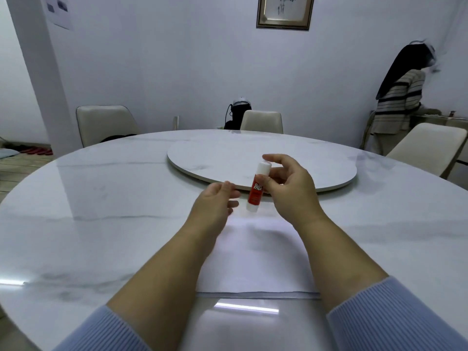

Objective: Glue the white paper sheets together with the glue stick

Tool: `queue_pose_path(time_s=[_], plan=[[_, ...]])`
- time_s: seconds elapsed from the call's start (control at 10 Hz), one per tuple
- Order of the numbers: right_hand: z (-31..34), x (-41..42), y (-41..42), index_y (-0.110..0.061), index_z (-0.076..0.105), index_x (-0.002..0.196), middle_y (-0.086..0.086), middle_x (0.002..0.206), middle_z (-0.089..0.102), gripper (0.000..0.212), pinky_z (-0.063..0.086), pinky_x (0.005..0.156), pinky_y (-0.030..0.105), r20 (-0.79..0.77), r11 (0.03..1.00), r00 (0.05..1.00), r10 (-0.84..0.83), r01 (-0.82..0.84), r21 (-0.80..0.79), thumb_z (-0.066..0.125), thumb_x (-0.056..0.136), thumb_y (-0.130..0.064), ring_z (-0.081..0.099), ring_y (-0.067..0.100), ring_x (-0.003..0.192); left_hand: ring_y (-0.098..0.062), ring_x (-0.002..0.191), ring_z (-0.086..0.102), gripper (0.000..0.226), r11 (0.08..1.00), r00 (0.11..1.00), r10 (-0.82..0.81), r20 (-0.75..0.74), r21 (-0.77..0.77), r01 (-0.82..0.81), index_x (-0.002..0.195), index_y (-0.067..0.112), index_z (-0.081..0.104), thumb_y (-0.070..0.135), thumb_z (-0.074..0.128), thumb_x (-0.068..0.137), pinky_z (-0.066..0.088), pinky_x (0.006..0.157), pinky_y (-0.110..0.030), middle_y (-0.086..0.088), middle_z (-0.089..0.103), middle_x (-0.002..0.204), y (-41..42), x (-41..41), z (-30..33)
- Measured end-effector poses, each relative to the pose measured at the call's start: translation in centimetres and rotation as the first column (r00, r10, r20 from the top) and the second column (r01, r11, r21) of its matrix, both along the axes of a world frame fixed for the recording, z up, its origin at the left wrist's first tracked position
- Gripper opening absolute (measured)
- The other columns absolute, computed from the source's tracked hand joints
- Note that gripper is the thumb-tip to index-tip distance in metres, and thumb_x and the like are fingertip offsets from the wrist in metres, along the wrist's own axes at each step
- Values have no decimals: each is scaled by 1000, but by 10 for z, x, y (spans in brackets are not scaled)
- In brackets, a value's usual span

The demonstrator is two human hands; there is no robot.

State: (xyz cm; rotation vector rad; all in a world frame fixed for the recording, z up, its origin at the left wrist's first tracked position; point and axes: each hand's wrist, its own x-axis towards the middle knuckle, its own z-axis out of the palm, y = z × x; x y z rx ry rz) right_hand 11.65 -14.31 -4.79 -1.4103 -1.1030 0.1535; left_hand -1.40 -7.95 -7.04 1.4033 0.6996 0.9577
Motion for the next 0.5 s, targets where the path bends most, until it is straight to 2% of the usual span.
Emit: queue_pose_path(time_s=[0.1, 0.2, 0.3, 0.4, 0.5], plan=[[-12, 8, 10, -29, 63, 102, -8, 78, 66, 30, 55, 85, 36, -18, 996, 998, -56, 55, -67, 69, 83, -7, 66, 15, 78, -17, 84, 61, 15, 998, 998, 64, -4, -21, -65, 87, 21, 59, 23, 46, 95, 47, 88, -33, -1, 66, 95, 5, -3, -1], [-21, 11, 18, -30, 63, 102, -9, 78, 64, 31, 54, 85, 38, 5, 995, 999, -54, 54, -88, 70, 81, -8, 65, 18, 80, -16, 84, 63, 13, 999, 999, 31, -19, -28, -32, 88, 20, 59, 22, 48, 94, 48, 89, -33, 1, 67, 92, 5, -3, -3], [-25, 14, 24, -33, 60, 111, -12, 77, 63, 40, 49, 75, 23, 22, 996, 999, -39, 41, -83, 73, 79, -12, 62, 11, 74, -17, 85, 63, 13, 999, 1000, 25, -14, -29, -25, 88, 20, 59, 22, 48, 94, 48, 90, -34, 1, 67, 91, 6, -2, -4], [-27, 14, 26, -34, 54, 124, -13, 81, 64, 53, 44, 70, 15, 27, 996, 999, -21, 24, -91, 74, 78, -16, 60, 3, 72, -17, 85, 62, 12, 999, 1000, 13, -18, -40, -14, 89, 20, 59, 21, 48, 94, 48, 89, -33, 1, 66, 91, 6, -4, -4], [-29, 15, 24, -34, 49, 131, -14, 89, 66, 66, 43, 70, 13, -7, 997, 1000, -20, 20, -74, 79, 74, -18, 60, -5, 69, -15, 83, 62, 11, 999, 1000, 21, -13, -36, -21, 90, 20, 59, 21, 49, 93, 48, 88, -32, 1, 66, 91, 7, -3, -6]])
